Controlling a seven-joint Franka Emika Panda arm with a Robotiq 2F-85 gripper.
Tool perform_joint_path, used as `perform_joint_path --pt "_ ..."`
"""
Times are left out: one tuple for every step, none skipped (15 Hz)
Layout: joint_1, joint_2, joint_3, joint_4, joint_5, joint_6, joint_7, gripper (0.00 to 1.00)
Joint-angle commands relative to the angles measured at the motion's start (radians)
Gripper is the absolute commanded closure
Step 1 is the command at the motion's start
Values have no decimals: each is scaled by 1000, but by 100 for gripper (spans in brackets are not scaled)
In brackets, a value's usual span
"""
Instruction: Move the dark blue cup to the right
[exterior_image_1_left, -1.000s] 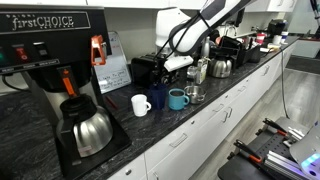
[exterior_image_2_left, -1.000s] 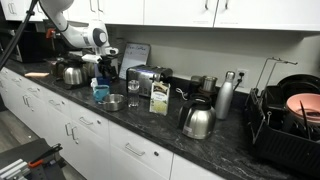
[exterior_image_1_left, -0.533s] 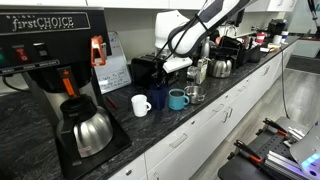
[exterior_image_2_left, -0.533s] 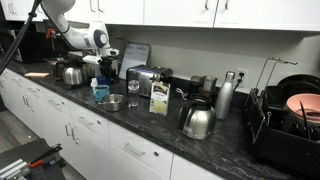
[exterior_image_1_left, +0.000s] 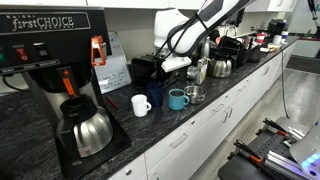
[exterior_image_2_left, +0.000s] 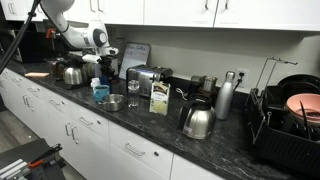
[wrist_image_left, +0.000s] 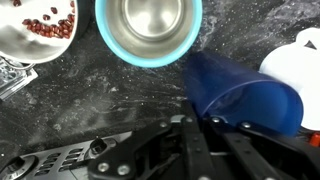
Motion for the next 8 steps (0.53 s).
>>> perform_joint_path --pt "6 0 -5 5 12 6 4 99" --pt "5 -4 -3 3 16 3 0 99" --pt "5 -8 -2 0 18 3 -2 99" --pt "3 -14 0 -4 24 6 -6 99" --pt "1 -17 3 -7 31 8 -8 99" --pt "-3 -21 6 -10 45 11 -11 99" --pt "-6 -24 9 -12 59 15 -12 99" --pt "-9 -29 10 -15 75 21 -11 99"
